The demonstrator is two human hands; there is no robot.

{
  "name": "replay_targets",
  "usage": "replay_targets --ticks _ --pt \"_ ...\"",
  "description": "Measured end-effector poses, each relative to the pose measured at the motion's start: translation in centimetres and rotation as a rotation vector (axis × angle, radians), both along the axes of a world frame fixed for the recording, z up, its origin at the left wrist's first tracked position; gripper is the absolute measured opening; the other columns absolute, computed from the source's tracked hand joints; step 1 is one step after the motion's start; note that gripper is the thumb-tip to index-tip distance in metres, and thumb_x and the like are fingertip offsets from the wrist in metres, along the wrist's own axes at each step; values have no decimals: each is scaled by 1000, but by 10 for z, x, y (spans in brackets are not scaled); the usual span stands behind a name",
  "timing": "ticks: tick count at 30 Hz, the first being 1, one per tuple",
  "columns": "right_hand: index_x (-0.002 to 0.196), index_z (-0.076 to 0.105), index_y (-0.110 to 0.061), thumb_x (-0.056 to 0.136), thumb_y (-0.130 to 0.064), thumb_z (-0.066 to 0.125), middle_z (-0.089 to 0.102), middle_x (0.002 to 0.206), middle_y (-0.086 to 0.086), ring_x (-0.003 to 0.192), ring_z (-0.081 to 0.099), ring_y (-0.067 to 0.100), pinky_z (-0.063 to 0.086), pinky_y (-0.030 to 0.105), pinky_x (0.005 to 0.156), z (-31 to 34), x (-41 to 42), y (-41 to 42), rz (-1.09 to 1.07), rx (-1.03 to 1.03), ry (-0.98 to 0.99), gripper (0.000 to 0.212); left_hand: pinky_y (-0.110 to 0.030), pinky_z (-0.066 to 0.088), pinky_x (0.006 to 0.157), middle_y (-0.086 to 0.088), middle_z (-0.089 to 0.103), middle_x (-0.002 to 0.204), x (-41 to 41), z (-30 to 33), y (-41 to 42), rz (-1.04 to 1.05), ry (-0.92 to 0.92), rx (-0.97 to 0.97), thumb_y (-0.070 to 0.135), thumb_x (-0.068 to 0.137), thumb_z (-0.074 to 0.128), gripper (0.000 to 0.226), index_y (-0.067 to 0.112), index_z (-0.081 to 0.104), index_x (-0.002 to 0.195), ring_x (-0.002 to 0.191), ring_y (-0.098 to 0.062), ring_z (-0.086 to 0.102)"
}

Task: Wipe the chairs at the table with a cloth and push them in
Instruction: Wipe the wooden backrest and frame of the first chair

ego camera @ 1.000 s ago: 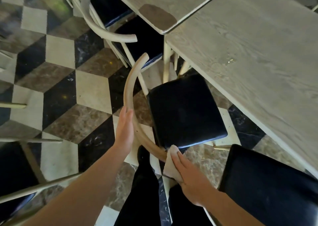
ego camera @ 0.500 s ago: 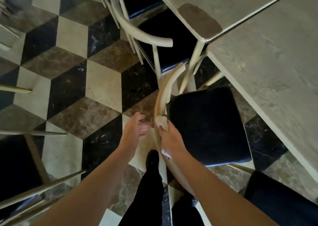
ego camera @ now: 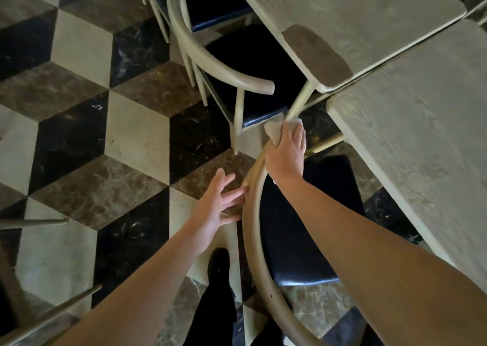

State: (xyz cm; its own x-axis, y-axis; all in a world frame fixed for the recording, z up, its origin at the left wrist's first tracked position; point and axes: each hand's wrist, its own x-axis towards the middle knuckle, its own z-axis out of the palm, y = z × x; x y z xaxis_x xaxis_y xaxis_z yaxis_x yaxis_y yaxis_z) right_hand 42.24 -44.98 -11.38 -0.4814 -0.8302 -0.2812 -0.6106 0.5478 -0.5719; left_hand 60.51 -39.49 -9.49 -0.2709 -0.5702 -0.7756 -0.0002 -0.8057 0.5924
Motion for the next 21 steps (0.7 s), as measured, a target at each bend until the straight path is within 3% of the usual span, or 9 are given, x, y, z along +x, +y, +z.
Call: replay_targets --ticks 2,4,8,14,17,21 --pt "147 44 -24 96 -26 49 15 166 7 154 2 29 12 50 125 -1 -10 6 290 9 272 51 -44 49 84 4 70 125 2 3 3 36 0 2 67 97 28 58 34 48 140 116 -17 60" --pt "134 58 -25 92 -31 53 32 159 5 151 14 30 10 48 125 3 -15 7 598 4 429 42 -38 50 79 0 67 124 4 2 6 107 -68 -27 59 101 31 53 26 55 135 108 -12 61" --pt "116 69 -28 88 -34 53 60 126 -3 131 41 26 17 45 119 27 10 40 1100 46 460 32 -43 49 92 -5 60 122 19 8 35 279 -299 -112 43 105 35 44 14 58 129 111 -18 57" --pt "87 73 -31 80 -31 53 56 90 -9 109 48 24 21 45 111 42 45 99 1538 106 510 20 -42 50 88 -6 63 113 27 8 48 282 -384 -163 41 104 39 39 13 61 119 105 -21 60" --pt "88 78 -30 80 -28 56 65 103 -6 119 47 28 13 48 117 37 46 167 1668 39 516 23 -48 52 89 -6 67 111 13 20 78 240 -371 -195 42 102 44 32 20 65 111 103 -23 63" --pt "91 77 -26 76 -31 64 66 119 -1 131 43 29 4 47 119 20 15 270 1738 43 441 20 -46 54 91 10 71 104 -15 35 125 96 -338 -253 50 92 49 24 40 69 102 101 -9 65"
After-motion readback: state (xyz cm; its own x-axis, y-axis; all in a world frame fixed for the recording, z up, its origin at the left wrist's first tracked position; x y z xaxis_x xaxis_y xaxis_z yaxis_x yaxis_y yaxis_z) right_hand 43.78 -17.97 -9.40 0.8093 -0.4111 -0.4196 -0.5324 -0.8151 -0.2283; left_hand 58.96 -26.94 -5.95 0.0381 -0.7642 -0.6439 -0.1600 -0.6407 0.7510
